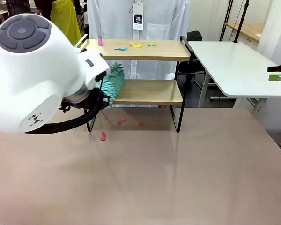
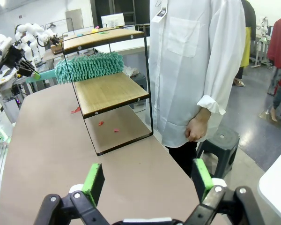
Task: Clean the shelf.
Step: Clean the specific section of the Shelf indicated by the human with the Duster.
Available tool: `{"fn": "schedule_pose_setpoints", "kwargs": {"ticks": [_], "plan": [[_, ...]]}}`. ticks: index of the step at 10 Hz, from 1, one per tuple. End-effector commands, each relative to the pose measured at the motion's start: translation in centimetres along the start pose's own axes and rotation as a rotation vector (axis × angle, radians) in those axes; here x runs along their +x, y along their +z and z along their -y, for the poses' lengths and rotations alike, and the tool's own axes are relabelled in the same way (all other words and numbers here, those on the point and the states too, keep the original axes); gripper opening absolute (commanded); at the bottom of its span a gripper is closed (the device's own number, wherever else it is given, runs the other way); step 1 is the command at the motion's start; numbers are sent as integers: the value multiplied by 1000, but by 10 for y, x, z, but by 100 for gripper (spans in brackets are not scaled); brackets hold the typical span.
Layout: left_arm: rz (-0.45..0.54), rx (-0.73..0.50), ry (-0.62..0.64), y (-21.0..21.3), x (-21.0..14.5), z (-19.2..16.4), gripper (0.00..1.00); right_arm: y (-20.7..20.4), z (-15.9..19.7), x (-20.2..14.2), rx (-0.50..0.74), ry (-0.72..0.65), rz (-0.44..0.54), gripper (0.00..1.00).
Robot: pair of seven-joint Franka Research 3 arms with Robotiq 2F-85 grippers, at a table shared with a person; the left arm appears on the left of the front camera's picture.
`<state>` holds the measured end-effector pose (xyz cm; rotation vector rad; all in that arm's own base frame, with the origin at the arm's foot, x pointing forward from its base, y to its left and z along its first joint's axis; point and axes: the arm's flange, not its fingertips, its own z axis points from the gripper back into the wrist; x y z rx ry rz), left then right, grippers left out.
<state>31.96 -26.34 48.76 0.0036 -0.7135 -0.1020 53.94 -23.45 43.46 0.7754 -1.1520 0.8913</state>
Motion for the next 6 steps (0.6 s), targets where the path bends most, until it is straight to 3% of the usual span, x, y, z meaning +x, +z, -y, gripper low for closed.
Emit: {"fn": "schedule_pose_setpoints", "kwargs": {"ticks": [1, 3, 6], "plan": [[20, 107, 13, 9, -5, -10, 13, -1, -1, 2, 1, 3, 0, 100], [66, 229, -5, 21, -8, -26, 13, -1, -1, 2, 1, 3, 0, 100], [169, 361, -52, 41, -13, -18, 13, -1, -1, 2, 1, 3, 0, 100]]}}
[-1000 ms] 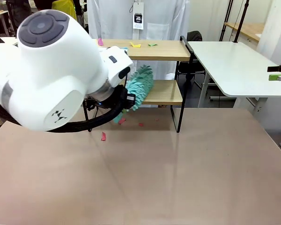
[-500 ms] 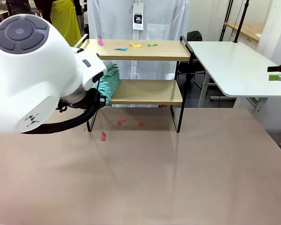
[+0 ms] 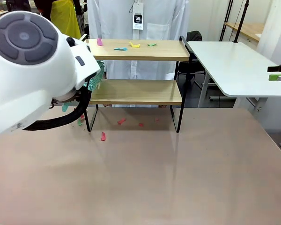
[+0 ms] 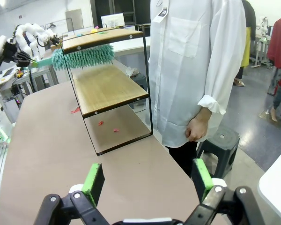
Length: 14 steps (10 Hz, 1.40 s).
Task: Clean the shelf.
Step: Clean the specific section of the Shelf indicated by the human with the Duster.
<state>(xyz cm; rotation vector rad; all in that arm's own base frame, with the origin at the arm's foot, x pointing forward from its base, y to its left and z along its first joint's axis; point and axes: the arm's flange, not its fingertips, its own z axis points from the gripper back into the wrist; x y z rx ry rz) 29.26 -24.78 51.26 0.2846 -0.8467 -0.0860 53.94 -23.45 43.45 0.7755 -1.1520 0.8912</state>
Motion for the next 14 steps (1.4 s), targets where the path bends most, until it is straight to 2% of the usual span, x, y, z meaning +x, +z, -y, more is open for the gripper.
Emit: {"fn": "schedule_pose_setpoints", "kwargs": {"ticks": [1, 2, 3, 4, 5, 6, 9, 10, 14], "plan": [[99, 84, 64, 16, -7, -2, 13, -1, -1, 2, 1, 3, 0, 100], [134, 21, 81, 28, -5, 1, 13, -1, -1, 2, 1, 3, 0, 100], [41, 17, 6, 11, -1, 5, 13, -1, -1, 2, 1, 3, 0, 100], [41, 17, 6, 11, -1, 5, 13, -1, -1, 2, 1, 3, 0, 100], [82, 13, 24, 25, 0, 9, 13, -1, -1, 2, 1, 3, 0, 100], [74, -96, 9, 30, 2, -1, 13, -1, -1, 2, 1, 3, 0, 100], [78, -324, -18, 30, 1, -28, 13, -1, -1, 2, 1, 3, 0, 100], [70, -427, -45, 28, -1, -34, 13, -1, -1, 2, 1, 3, 0, 100], [79, -715, -193, 16, 3, -61, 13, -1, -1, 2, 1, 3, 0, 100]]}}
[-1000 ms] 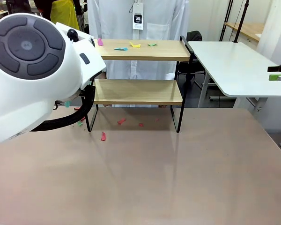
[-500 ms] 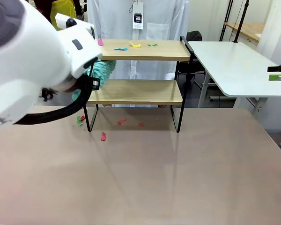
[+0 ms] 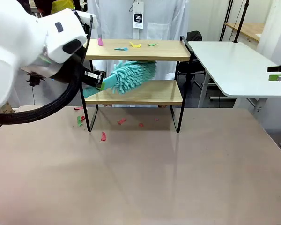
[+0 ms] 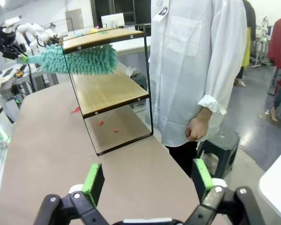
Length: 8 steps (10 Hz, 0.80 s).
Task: Clean the shelf.
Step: Clean the specific section of the Shelf indicated by the human with the Duster.
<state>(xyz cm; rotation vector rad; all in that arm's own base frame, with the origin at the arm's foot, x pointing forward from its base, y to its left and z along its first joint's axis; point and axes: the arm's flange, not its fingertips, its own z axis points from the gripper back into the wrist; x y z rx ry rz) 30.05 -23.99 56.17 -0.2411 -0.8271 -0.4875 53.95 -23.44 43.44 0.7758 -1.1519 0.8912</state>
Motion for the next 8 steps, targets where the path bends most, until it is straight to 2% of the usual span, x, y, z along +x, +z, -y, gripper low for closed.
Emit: {"fn": "schedule_pose_setpoints", "kwargs": {"ticks": [1, 3, 4, 7, 8], "plan": [[-20, -177, -85, 22, -42, -39, 13, -1, -1, 2, 0, 4, 0, 100], [-89, -331, -123, 31, -43, -58, 13, -1, -1, 2, 0, 4, 0, 100], [-119, -362, -168, 38, -45, -67, 13, -1, -1, 2, 0, 4, 0, 100], [-203, -349, -242, 79, -41, -95, 13, -1, -1, 2, 0, 4, 0, 100], [-260, -343, -289, 95, -39, -104, 13, -1, -1, 2, 0, 4, 0, 100]]}}
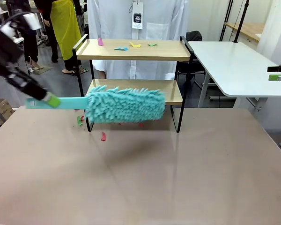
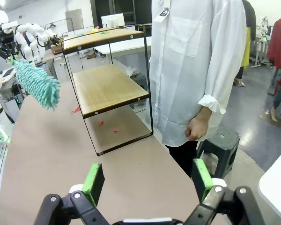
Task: Clean the shelf.
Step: Clean the specific section of the Shelf indicated by the human with the Duster.
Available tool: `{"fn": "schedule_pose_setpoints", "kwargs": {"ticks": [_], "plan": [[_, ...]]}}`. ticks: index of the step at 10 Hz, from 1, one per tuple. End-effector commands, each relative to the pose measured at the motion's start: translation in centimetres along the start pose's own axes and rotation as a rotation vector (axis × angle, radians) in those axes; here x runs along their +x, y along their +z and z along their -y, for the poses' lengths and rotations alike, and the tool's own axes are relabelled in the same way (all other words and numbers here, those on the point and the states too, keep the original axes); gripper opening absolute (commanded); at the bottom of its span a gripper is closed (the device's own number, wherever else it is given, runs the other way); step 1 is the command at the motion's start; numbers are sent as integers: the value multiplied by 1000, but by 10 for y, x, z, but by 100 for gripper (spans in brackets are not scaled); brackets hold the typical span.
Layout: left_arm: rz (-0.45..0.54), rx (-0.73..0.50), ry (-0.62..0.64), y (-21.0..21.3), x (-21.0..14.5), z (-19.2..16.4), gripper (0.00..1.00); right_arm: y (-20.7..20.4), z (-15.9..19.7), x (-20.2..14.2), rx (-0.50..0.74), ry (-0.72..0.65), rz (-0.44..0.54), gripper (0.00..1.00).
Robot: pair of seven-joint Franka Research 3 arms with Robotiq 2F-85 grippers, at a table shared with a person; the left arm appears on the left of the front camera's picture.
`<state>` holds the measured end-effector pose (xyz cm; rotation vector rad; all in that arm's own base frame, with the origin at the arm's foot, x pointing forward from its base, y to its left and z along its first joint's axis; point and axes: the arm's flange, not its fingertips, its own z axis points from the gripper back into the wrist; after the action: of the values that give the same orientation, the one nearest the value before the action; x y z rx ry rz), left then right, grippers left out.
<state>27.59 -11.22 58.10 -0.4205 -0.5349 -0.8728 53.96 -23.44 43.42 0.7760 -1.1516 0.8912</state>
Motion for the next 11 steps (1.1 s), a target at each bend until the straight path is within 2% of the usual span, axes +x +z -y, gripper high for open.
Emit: {"fn": "schedule_pose_setpoints", "kwargs": {"ticks": [1, 3, 5, 7, 8, 9, 10, 11], "plan": [[-115, 12, -96, 31, -6, -5, 13, -1, -1, 3, 0, 4, 0, 100], [-206, 1, -75, 47, -12, -24, 13, -1, -1, 3, 0, 4, 0, 100], [-355, 24, -138, 61, -14, -33, 13, -1, -1, 3, 0, 4, 0, 100], [-446, 46, -236, 64, -7, -26, 13, -1, -1, 3, 0, 4, 0, 100], [-469, 56, -233, 61, -4, -25, 13, -1, -1, 3, 0, 4, 0, 100], [-454, 126, -220, 55, -3, -22, 13, -1, -1, 3, 0, 4, 0, 100], [-444, 34, -189, 57, -9, -24, 13, -1, -1, 3, 0, 4, 0, 100], [-444, 34, -189, 57, -9, -24, 13, -1, -1, 3, 0, 4, 0, 100]]}}
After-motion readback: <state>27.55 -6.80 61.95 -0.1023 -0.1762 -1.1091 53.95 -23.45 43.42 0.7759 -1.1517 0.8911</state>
